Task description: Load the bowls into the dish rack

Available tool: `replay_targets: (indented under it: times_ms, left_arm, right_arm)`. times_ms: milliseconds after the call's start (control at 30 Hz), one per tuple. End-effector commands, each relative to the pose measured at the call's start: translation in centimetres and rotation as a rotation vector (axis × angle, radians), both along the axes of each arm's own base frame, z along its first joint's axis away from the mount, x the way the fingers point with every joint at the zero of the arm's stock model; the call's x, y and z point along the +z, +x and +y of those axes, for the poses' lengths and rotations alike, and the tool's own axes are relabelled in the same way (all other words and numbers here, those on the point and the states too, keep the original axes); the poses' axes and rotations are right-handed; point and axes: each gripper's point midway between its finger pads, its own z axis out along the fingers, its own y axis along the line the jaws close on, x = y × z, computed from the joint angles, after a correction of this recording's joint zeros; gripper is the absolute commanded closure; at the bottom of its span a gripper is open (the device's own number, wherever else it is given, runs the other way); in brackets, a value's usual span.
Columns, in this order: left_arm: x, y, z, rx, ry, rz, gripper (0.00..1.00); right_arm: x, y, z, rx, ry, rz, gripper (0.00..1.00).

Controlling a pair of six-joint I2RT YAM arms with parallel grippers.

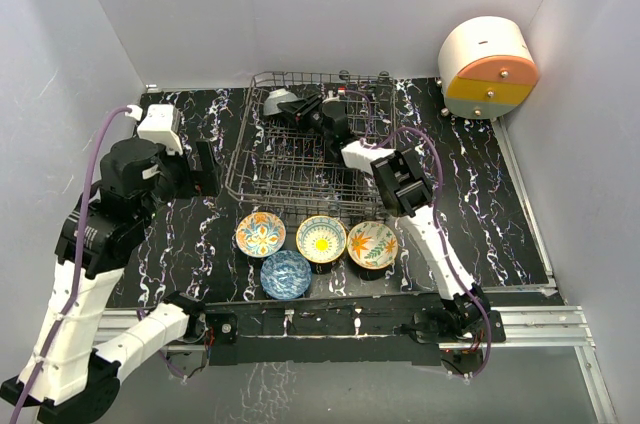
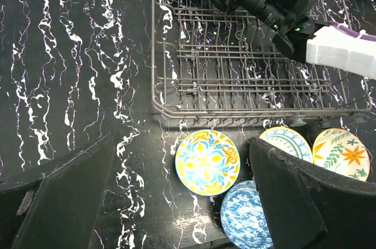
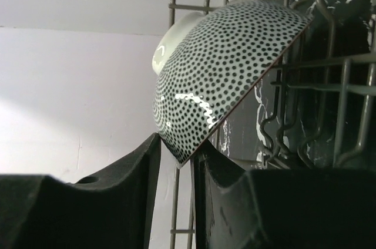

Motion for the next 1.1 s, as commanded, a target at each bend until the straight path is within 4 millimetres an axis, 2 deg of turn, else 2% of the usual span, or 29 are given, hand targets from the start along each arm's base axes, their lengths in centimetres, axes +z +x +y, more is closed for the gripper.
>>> replay_targets:
  times_ms: [0, 467, 567, 633, 833, 1067]
  left_arm:
    - [0.9, -0.5, -0.1, -0.017, -0.016, -0.028, 0.03]
    - [1.5, -1.0, 0.0, -0.015, -0.040, -0.042, 0.03]
    - [1.8, -1.1, 0.1, -0.013, -0.042, -0.047, 0.03]
    - [2.0, -1.2, 0.1, -0.013, -0.043, -0.051, 0.03]
    - [2.2, -1.5, 0.2, -0.017, -0.049, -0.060, 0.03]
    - [2.3, -1.9, 0.2, -0.024, -0.053, -0.061, 0.03]
  right_arm:
    - [4.4, 0.2, -0.9, -0.018, -0.005, -0.044, 0.71]
    - [4.2, -0.5, -3.4, -0.127, -0.135, 0.164, 0.48]
    - [3.5, -0.9, -3.7, -0.136, -0.167, 0.256, 0.46]
    - [2.4, -1.3, -3.9, -0.135, -0.178, 0.338, 0.45]
    - [-0.5, -3.1, -3.1, -0.047, -0.203, 0.481, 0.40]
    - [0.4, -3.2, -2.1, 0.015, -0.214, 0.424, 0.37]
